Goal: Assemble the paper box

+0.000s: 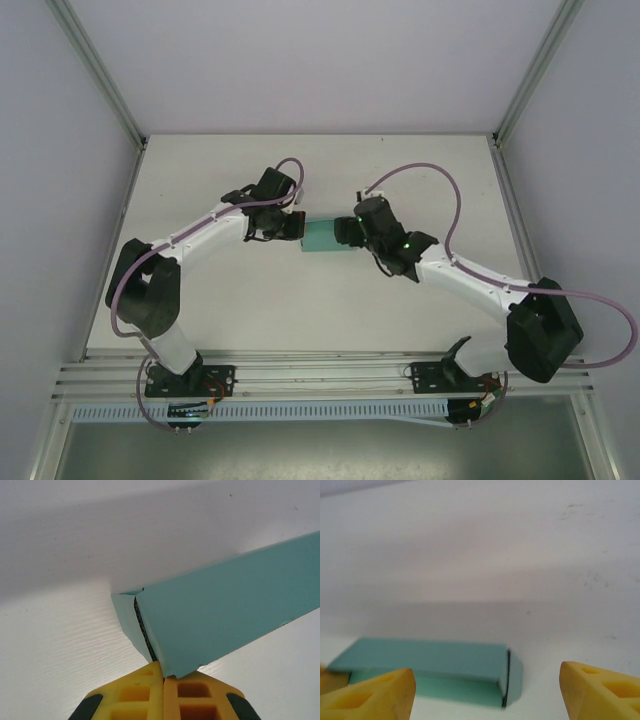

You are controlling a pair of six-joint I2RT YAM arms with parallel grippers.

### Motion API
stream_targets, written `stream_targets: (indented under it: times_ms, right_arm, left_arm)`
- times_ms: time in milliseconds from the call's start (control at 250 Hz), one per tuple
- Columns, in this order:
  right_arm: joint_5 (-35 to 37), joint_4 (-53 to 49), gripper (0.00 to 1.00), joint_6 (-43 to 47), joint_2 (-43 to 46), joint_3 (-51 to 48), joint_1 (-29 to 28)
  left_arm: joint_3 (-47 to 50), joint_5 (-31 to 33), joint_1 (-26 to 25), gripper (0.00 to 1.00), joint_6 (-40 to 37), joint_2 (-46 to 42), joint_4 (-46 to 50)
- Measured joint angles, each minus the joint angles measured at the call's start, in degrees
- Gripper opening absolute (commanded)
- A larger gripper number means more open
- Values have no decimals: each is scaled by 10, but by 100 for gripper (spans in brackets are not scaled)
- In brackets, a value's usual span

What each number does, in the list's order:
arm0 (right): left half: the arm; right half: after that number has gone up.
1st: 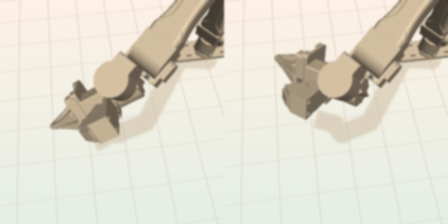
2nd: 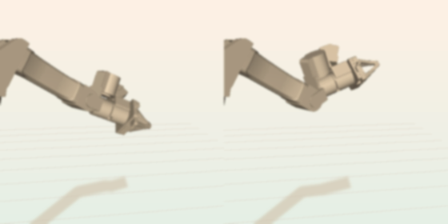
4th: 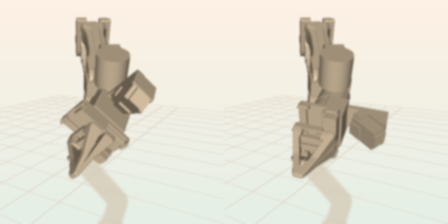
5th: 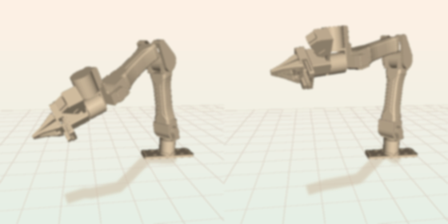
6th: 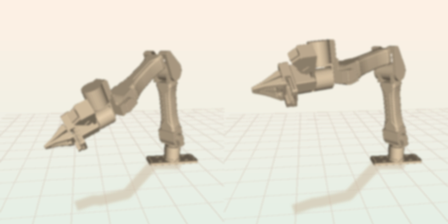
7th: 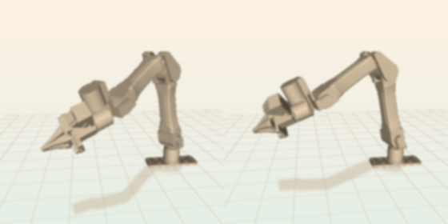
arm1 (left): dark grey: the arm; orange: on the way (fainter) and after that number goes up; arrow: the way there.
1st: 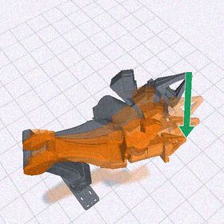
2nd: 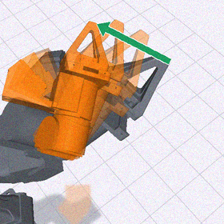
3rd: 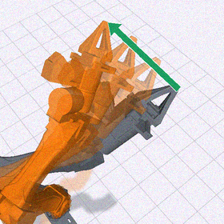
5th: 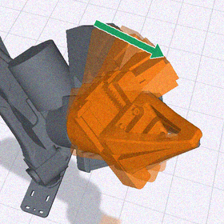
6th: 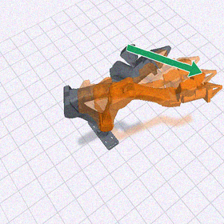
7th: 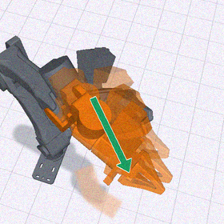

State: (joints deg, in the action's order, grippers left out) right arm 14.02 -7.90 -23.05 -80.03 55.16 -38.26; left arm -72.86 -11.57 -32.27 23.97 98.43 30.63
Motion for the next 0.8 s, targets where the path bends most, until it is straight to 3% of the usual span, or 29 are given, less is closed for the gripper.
stream_targets:
  times_ms: [268,376,536,707,803]
  right_arm:
    - [-33,-2,59,-30,-55,17,37]
    - [-53,10,50,-52,-74,0,43]
    - [-78,73,36,-92,-79,-28,46]
    - [-94,143,33,-130,-79,-65,50]
    - [-100,157,32,-141,-79,-71,50]
  left_arm:
    - [-15,0,0,0,-12,10,11]
    - [-16,0,-2,6,-21,10,11]
    - [-18,0,-3,23,-34,10,19]
    - [-24,-10,-3,51,-45,9,52]
    - [-34,-26,-3,60,-43,8,62]
